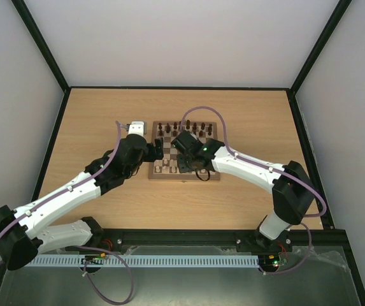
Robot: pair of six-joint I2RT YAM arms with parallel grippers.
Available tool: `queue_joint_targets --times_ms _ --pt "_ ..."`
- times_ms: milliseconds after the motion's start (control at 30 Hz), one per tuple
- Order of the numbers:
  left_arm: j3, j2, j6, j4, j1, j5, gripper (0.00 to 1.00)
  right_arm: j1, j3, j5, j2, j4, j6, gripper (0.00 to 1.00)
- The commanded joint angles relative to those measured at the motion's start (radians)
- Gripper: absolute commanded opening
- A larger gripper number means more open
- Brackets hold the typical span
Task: Set up the chess pieces on the board
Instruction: Adjust the chess piece on the chessboard.
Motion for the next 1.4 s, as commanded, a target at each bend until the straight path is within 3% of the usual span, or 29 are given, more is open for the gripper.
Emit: queue_joint_targets --times_ms 0,633,1367 --pt "-0.005 -0.015 -0.009 0.021 0.006 0.009 0.99 0.021 0.032 0.053 0.026 -0.075 0.036 0.46" --pt "-0.005 -0.008 -0.007 0.025 0.009 0.017 0.99 0.012 0.029 0.098 0.079 -0.069 0.071 0.31" --pt "-0.008 -0.004 -0.005 0.029 0.014 0.022 0.99 0.005 0.023 0.067 0.117 -0.037 0.053 0.27"
